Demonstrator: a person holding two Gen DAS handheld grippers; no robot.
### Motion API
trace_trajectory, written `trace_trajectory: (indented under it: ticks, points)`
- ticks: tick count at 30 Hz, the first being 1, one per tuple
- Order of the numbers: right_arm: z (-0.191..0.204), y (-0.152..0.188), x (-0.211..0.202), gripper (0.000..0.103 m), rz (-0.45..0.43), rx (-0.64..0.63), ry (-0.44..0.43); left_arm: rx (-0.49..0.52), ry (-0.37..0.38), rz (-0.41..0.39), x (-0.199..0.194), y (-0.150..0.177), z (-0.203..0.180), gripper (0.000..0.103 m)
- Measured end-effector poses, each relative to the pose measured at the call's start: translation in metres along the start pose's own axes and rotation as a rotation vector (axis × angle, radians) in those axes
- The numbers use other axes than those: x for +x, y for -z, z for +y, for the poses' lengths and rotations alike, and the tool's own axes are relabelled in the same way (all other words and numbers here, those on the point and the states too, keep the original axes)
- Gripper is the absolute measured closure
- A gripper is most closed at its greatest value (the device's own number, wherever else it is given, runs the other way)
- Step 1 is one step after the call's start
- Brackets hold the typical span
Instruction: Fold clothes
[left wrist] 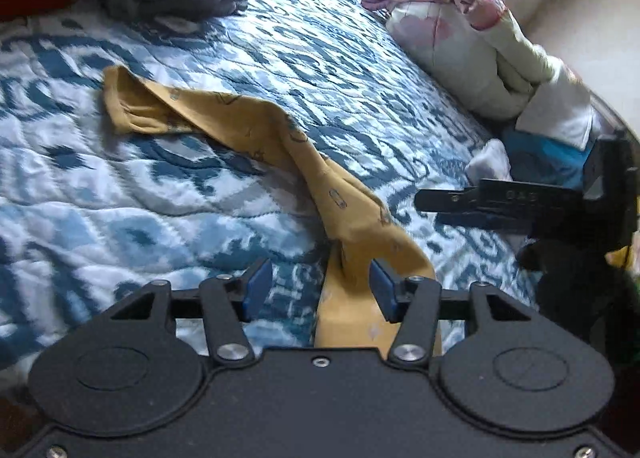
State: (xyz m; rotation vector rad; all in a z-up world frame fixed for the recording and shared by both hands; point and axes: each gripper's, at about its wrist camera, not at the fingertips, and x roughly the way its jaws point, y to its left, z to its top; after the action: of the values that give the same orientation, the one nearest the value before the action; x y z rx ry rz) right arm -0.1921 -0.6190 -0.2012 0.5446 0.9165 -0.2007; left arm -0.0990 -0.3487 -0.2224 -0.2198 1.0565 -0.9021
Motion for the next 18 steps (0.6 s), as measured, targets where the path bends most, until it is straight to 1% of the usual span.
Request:
trace_trajectory:
  ticks: [4, 5, 6, 8, 9, 10, 11, 12, 14, 18]
  points:
    - [-0.019, -0.009, 0.032, 0.039, 0.012, 0.076, -0.035, -0.112, 0.109, 0.004, 0.027, 0.002, 0.02, 0.05]
    - [-0.022, -0.009, 0.039, 0.038, 0.022, 0.081, -0.047, -0.129, 0.128, 0.012, 0.031, 0.004, 0.024, 0.05]
    - [-0.024, -0.008, 0.045, 0.034, 0.032, 0.083, -0.059, -0.133, 0.139, 0.02, 0.034, 0.006, 0.027, 0.05]
    - [-0.029, -0.007, 0.057, 0.034, 0.052, 0.087, -0.083, -0.137, 0.149, 0.027, 0.037, 0.006, 0.029, 0.05]
    - [-0.031, -0.007, 0.063, 0.046, 0.063, 0.089, -0.095, -0.147, 0.164, 0.029, 0.038, 0.006, 0.031, 0.05]
    - [-0.03, -0.008, 0.06, 0.057, 0.055, 0.081, -0.104, -0.158, 0.178, 0.034, 0.039, 0.006, 0.033, 0.049]
    - [-0.028, -0.009, 0.053, 0.082, 0.041, 0.07, -0.113, -0.167, 0.186, 0.039, 0.04, 0.007, 0.034, 0.049]
    - [-0.025, -0.01, 0.046, 0.093, 0.026, 0.059, -0.121, -0.176, 0.194, 0.045, 0.041, 0.007, 0.035, 0.048]
    - [-0.021, -0.013, 0.033, 0.097, -0.002, 0.037, -0.138, -0.185, 0.205, 0.053, 0.043, 0.009, 0.037, 0.048]
    - [-0.012, -0.019, 0.007, 0.098, -0.06, -0.007, -0.171, -0.191, 0.235, 0.029, 0.038, 0.01, 0.039, 0.047]
